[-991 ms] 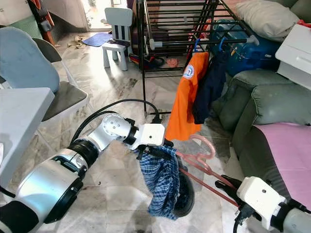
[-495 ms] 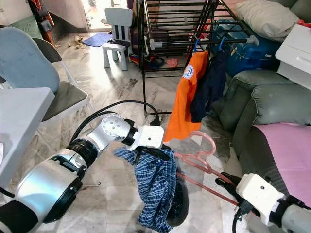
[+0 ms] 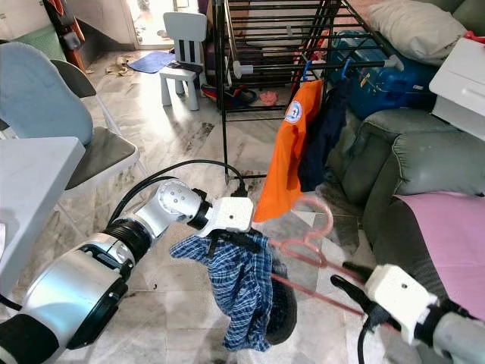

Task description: Hang hanger

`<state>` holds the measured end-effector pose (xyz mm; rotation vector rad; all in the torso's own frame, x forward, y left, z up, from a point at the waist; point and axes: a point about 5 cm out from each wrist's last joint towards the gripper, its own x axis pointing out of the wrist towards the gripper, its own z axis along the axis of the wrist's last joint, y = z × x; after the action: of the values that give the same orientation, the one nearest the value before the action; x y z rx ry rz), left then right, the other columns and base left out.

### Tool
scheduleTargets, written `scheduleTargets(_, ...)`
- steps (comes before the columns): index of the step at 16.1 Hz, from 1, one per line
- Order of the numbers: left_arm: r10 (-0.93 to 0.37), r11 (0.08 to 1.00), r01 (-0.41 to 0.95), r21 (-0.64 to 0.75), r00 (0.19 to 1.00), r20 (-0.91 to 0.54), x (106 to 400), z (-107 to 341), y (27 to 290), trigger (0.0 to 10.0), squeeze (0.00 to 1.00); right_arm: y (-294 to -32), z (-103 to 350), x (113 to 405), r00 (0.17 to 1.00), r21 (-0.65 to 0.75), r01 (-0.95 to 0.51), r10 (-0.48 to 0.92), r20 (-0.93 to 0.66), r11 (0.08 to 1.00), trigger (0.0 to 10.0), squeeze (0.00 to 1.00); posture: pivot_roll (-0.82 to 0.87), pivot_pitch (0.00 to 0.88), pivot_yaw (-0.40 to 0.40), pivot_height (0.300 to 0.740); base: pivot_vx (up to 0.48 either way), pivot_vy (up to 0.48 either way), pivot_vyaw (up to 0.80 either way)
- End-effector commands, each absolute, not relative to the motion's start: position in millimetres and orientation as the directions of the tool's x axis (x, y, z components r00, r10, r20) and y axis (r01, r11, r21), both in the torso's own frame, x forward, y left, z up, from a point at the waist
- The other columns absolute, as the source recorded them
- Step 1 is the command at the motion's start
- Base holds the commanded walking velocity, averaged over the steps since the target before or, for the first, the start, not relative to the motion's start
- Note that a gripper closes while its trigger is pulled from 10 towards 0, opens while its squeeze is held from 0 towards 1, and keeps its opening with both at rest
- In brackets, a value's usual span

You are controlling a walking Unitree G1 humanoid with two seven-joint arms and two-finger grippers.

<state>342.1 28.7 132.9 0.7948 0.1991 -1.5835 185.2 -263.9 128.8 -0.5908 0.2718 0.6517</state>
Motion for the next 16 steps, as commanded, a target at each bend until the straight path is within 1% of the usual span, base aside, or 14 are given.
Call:
scheduleTargets(1,-0.818,-0.108,0.944,0.312,0.093,-0.567,346.7,131.2,37.2,0.0,0.0,-273.3,135.5,187.6,0.795,-0.477,-0.604,0.442,-0.416,0.638,10.0,1.0,-0.1,0.0,0.021,0.74,0.0,0.0,0.0)
scheduleTargets(2,-0.819,-0.091,0.944,0.316,0.109,-0.563,347.2,130.0,38.8,0.0,0.0,-276.3,137.3,189.5,0.809,-0.5,-0.586,0.418,-0.414,0.638,10.0,1.0,-0.1,0.0,0.021,0.74,0.0,0.0,0.0)
scheduleTargets(3,-0.827,-0.05,0.952,0.304,0.131,-0.546,347.8,127.4,42.2,0.0,0.0,-280.5,139.8,191.4,0.825,-0.533,-0.563,0.389,-0.411,0.631,10.0,1.0,-0.1,0.0,0.02,0.74,0.0,0.0,0.0)
scheduleTargets(4,-0.833,-0.028,0.956,0.293,0.14,-0.536,348.1,126.6,43.7,0.0,0.0,-282.0,140.9,191.7,0.829,-0.54,-0.557,0.384,-0.406,0.631,10.0,1.0,-0.1,0.0,0.02,0.74,0.0,0.0,0.0)
scheduleTargets(5,-0.852,0.036,0.966,0.257,0.164,-0.497,349.6,125.8,48.6,0.0,0.0,-290.6,146.6,193.2,0.852,-0.54,-0.521,0.361,-0.379,0.661,10.0,1.0,-0.1,0.0,0.021,0.74,0.0,0.0,0.0)
scheduleTargets(7,-0.855,0.058,0.964,0.259,0.181,-0.485,350.3,125.1,52.4,0.0,0.0,-300.9,154.1,197.6,0.886,-0.578,-0.46,0.308,-0.347,0.674,10.0,1.0,-0.09,0.0,0.022,0.74,0.0,0.0,0.0)
scheduleTargets(8,-0.857,0.073,0.961,0.267,0.197,-0.475,351.1,125.6,53.0,0.0,0.0,-303.5,154.1,197.6,0.888,-0.563,-0.453,0.292,-0.355,0.692,10.0,1.0,-0.09,0.0,0.022,0.74,0.0,0.0,0.0)
scheduleTargets(9,-0.863,0.108,0.958,0.265,0.222,-0.453,352.0,125.5,54.4,0.0,0.0,-302.1,160.4,199.5,0.896,-0.543,-0.439,0.302,-0.326,0.716,10.0,1.0,-0.08,0.0,0.024,0.74,0.0,0.0,0.0)
scheduleTargets(10,-0.855,0.138,0.951,0.278,0.256,-0.451,352.7,122.9,58.0,0.0,0.0,-298.2,170.3,203.2,0.911,-0.519,-0.412,0.321,-0.26,0.749,10.0,1.0,-0.09,0.0,0.027,0.74,0.0,0.0,0.0)
scheduleTargets(11,-0.857,0.16,0.948,0.275,0.271,-0.437,353.2,122.7,58.9,0.0,0.0,-296.7,172.3,204.2,0.915,-0.517,-0.403,0.322,-0.244,0.755,10.0,1.0,-0.09,0.0,0.029,0.74,0.0,0.0,0.0)
scheduleTargets(12,-0.87,0.203,0.942,0.268,0.299,-0.392,354.7,125.3,59.6,0.0,0.0,-292.5,171.6,204.3,0.918,-0.511,-0.397,0.328,-0.224,0.762,10.0,1.0,-0.08,0.0,0.032,0.74,0.0,0.0,0.0)
scheduleTargets(14,-0.897,0.245,0.927,0.284,0.327,-0.296,358.5,137.8,59.0,0.0,0.0,-277.0,161.8,199.4,0.897,-0.441,-0.441,0.386,-0.214,0.781,10.0,1.0,-0.08,0.0,0.039,0.74,0.0,0.0,0.0)
scheduleTargets(15,-0.897,0.289,0.911,0.294,0.365,-0.251,363.2,146.4,61.3,0.0,0.0,-264.8,162.5,200.6,0.889,-0.395,-0.457,0.421,-0.181,0.797,10.0,1.0,-0.08,0.0,0.043,0.74,0.0,0.0,0.0)
scheduleTargets(16,-0.886,0.309,0.902,0.301,0.388,-0.254,364.8,146.7,63.8,0.0,0.0,-258.8,165.8,202.9,0.887,-0.366,-0.46,0.438,-0.146,0.809,10.0,1.0,-0.08,0.0,0.045,0.74,0.0,0.0,0.0)
